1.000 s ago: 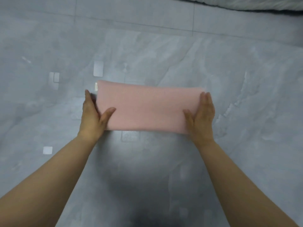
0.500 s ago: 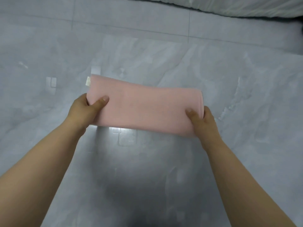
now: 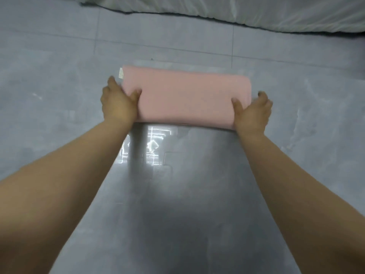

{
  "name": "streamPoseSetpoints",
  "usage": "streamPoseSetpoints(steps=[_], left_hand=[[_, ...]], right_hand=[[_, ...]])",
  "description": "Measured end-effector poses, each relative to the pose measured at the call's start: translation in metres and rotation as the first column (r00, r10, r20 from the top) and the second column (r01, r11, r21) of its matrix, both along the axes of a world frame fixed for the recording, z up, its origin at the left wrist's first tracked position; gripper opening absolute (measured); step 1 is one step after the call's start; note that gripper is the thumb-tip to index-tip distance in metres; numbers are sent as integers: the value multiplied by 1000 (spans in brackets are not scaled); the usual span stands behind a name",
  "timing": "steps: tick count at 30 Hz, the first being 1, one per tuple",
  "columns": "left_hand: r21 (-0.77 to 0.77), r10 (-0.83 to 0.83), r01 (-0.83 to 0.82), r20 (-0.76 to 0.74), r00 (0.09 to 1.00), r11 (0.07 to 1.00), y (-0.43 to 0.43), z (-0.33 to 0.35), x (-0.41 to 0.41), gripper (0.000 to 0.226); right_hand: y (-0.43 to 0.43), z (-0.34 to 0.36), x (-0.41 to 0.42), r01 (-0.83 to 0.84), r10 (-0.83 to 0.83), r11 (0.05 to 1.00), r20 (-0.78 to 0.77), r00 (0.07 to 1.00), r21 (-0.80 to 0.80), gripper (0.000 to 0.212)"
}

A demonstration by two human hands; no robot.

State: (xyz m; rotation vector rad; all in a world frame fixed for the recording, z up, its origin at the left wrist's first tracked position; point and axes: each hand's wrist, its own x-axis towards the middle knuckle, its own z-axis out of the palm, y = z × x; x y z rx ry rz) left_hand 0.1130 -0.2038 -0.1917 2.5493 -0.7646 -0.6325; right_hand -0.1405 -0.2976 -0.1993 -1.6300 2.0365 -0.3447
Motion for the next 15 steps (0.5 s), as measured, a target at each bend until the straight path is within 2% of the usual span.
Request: streamPoseSetpoints(steps=[2,3,5,8,11,15], left_hand=[[15,-253,256,236,938,966,6,1,-17,68],[36,-385,392,285,878,919,9,0,-25,66],[113,-554,543,229,800,832,14,-4,-37,65],[248,-618,577,135,775,778,24,-20,-35,70],[306,-634,577,133,762,758,20,-23,-30,73],[382,-660,580,117,742,720,14,-13,-33,71]], right_hand=[[11,2,14,-289,258,947,-208,944,-140,67],[17,2,21,-441,395,886,-262,880,-146,66],[27,-6,28,-603,562,796,-297,772,-62,69],[36,-21,17,-629,614,775,-294,733,52,74],[31,-23,14,-631,623,771,-303,721,86,74],[27,-7,18,-632,669,744,-253,699,219,70]])
